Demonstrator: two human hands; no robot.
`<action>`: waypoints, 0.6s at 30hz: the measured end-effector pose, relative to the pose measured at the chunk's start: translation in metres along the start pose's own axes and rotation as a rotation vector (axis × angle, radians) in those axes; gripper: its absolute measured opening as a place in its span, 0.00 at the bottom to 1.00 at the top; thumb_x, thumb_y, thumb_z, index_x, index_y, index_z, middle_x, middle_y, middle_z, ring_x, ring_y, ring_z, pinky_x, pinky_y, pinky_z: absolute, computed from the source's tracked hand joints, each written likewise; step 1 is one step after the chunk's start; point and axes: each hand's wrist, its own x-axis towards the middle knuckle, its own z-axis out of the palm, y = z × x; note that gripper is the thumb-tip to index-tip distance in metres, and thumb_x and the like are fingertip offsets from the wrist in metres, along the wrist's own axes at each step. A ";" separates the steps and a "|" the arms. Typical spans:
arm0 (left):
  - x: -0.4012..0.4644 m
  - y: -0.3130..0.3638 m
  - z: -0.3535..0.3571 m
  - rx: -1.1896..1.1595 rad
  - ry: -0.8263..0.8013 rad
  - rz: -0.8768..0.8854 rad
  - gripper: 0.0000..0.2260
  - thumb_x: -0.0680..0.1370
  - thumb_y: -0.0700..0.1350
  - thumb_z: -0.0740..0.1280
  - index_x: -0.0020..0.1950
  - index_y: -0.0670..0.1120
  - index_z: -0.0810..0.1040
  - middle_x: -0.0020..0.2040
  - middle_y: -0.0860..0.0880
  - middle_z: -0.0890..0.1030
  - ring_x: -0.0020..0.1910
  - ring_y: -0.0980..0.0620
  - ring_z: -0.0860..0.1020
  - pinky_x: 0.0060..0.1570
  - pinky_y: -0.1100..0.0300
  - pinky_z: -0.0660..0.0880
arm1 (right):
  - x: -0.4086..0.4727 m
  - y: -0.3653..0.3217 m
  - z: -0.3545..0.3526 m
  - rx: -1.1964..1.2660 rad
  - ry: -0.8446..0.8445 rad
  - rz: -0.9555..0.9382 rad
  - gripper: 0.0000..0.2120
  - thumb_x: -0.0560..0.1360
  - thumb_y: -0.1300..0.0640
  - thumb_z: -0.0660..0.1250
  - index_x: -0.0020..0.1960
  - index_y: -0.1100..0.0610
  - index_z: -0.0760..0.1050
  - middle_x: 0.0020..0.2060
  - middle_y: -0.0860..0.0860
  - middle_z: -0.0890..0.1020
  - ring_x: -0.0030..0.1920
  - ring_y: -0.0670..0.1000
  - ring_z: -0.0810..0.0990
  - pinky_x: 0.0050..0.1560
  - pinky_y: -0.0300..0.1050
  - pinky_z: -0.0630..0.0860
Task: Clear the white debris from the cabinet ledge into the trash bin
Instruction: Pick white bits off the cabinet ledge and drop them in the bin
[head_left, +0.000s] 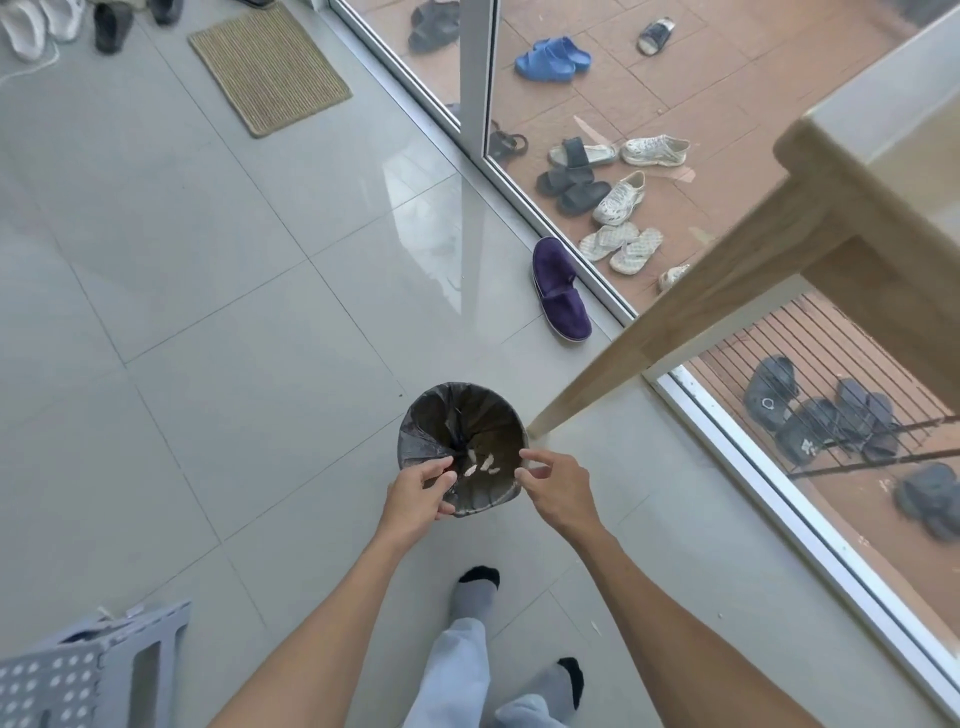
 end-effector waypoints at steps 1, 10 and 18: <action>-0.002 -0.002 -0.003 0.045 -0.022 -0.006 0.15 0.80 0.46 0.66 0.67 0.49 0.78 0.60 0.47 0.81 0.37 0.50 0.85 0.37 0.65 0.77 | -0.002 0.002 -0.003 -0.016 -0.016 0.004 0.14 0.75 0.54 0.69 0.61 0.51 0.81 0.47 0.51 0.85 0.43 0.45 0.81 0.48 0.34 0.75; -0.044 0.044 -0.025 0.359 -0.199 0.120 0.15 0.79 0.50 0.66 0.66 0.52 0.77 0.62 0.54 0.79 0.60 0.52 0.77 0.64 0.57 0.71 | -0.039 -0.020 -0.047 -0.110 -0.035 -0.054 0.18 0.75 0.51 0.67 0.64 0.52 0.78 0.56 0.52 0.83 0.54 0.50 0.81 0.59 0.49 0.80; -0.096 0.160 -0.060 0.436 -0.183 0.309 0.18 0.79 0.52 0.68 0.66 0.46 0.77 0.64 0.49 0.79 0.61 0.49 0.78 0.64 0.54 0.73 | -0.081 -0.107 -0.115 -0.183 0.000 -0.206 0.26 0.75 0.47 0.67 0.71 0.53 0.71 0.70 0.50 0.75 0.68 0.53 0.74 0.69 0.49 0.70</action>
